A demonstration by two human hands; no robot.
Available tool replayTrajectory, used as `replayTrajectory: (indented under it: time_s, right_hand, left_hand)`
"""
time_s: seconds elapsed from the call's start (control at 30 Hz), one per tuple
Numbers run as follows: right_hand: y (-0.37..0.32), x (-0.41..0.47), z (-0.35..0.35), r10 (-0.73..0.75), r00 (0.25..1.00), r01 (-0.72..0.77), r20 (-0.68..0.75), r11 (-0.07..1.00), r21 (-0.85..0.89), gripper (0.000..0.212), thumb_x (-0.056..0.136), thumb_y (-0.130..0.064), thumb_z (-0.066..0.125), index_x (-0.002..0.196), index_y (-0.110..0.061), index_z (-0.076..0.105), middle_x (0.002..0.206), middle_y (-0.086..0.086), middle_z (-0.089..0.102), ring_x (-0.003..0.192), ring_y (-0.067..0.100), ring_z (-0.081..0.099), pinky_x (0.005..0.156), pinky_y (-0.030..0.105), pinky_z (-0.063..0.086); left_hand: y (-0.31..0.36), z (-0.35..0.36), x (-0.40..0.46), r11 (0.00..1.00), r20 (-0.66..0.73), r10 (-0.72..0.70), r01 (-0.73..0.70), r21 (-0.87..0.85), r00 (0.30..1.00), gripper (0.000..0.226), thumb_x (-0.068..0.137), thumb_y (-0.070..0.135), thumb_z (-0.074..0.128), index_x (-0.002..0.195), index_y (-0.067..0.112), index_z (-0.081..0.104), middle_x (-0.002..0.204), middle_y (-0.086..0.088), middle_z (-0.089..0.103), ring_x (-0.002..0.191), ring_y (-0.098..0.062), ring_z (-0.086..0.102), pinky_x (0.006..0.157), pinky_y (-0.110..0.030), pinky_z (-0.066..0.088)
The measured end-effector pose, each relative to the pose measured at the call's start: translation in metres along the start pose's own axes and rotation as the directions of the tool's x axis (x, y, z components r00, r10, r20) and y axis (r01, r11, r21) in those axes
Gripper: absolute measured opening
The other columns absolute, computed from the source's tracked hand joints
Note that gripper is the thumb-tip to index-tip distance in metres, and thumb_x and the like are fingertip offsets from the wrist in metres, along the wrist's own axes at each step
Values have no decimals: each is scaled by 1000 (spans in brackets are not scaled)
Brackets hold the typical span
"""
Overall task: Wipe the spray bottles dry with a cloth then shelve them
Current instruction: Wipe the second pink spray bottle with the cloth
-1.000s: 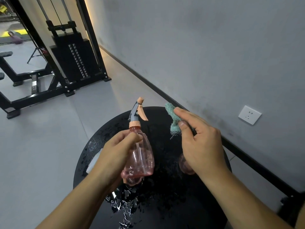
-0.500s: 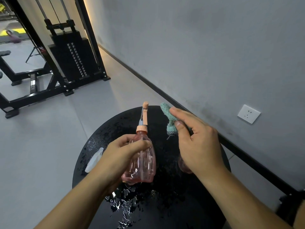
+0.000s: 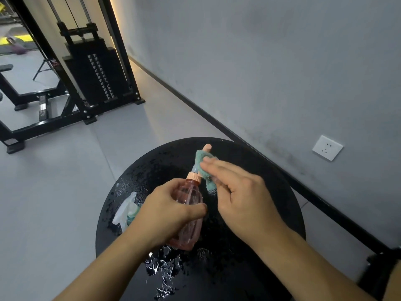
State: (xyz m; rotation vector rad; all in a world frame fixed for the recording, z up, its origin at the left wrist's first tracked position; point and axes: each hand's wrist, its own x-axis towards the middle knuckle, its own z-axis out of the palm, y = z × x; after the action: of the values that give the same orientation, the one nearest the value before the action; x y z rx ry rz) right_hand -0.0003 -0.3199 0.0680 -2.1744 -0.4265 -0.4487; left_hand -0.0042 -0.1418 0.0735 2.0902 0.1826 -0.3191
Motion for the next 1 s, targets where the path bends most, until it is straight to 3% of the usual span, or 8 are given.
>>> replayTrajectory:
  time_s: [0.1,0.23,0.4,0.57,0.73,1.0]
  right_hand:
    - [-1,-2,1,-44,997,46,69,999,-26,52,91,6,58,135,-21,63,140,-10,59,133,-5,46,110,22,42]
    - [5,2,1,6,999,-4,38,999,-46,53,91,7,57,136,-22,62,141,-11,58,134,-5,45,110,25,42]
    - [-4,-3,5,-16,997,17,71,1000,-13,51,91,6,58,134,-21,64,139,-11,60,132,-8,45,110,14,37]
    - [4,2,3,39,998,-38,42,999,-21,54,92,6,55,136,-23,63,141,-13,57,133,-9,43,110,20,41]
    - [-2,-3,4,34,997,-35,66,999,16,49,93,6,56,132,-22,66,138,-12,61,131,-10,45,109,14,38]
    - [0,-2,4,57,997,-59,60,998,37,47,94,5,55,131,-23,67,137,-12,61,130,-9,47,107,18,43]
  left_hand:
    - [-4,-3,2,1000,-9,-13,14,25,1000,56,52,49,80,106,42,71,90,14,79,77,-11,77,83,-45,65]
    - [-3,-3,1,998,29,-19,17,54,999,52,55,47,81,106,45,71,92,15,79,77,-9,77,82,-43,65]
    - [-5,-4,1,999,0,-33,33,14,999,44,61,39,86,104,39,74,89,13,80,78,-10,77,85,-45,64]
    - [-3,0,0,999,34,-42,41,17,999,44,55,43,82,99,40,75,87,8,80,78,-14,78,85,-48,64]
    - [-6,-1,2,999,22,-53,53,-5,998,46,59,40,85,104,38,75,89,11,80,79,-12,79,86,-47,64]
    - [-8,2,5,999,9,-51,51,7,999,51,54,44,83,105,38,75,90,12,80,80,-11,78,87,-45,64]
